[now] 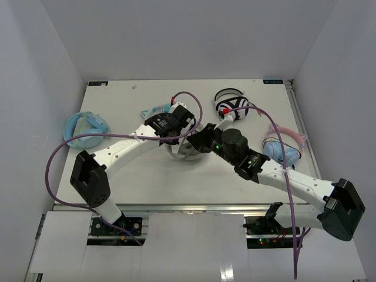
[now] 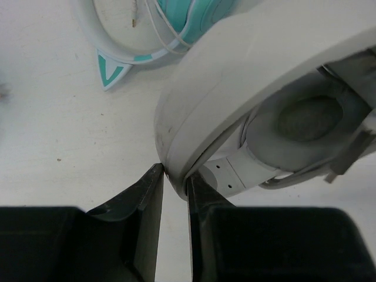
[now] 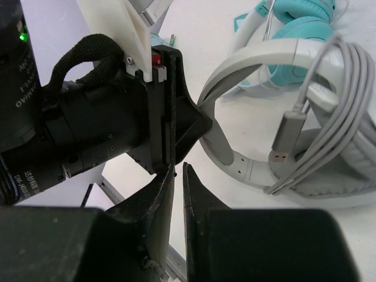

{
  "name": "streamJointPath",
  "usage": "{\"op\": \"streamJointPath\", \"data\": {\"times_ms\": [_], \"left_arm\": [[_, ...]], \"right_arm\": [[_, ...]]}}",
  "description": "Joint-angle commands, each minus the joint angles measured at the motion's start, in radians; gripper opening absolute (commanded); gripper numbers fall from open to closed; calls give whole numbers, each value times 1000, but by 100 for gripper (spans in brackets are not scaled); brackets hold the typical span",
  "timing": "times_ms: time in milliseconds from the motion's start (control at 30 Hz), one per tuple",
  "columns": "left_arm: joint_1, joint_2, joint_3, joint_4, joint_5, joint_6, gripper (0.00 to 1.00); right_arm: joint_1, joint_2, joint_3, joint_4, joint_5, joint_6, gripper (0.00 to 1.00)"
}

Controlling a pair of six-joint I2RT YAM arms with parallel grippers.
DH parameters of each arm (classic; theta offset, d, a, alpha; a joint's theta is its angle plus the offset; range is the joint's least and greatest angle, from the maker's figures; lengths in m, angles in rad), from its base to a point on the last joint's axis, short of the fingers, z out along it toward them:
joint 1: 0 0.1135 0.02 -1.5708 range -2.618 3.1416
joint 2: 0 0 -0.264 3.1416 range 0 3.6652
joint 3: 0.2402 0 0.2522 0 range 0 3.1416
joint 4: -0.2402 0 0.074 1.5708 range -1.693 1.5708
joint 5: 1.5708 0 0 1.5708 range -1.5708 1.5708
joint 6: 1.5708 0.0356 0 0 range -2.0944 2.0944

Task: Wrap the headphones

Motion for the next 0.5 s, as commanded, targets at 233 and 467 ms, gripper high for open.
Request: {"op": "streamJointPath", "data": {"times_ms": [233, 467], "left_arm": [[1, -104, -28, 119, 32, -13, 0], [1, -116, -69, 160, 30, -6, 0]], "right_arm": [[17, -25, -10, 17, 133, -80, 15], [18, -50, -3, -60, 327, -215, 19]]}}
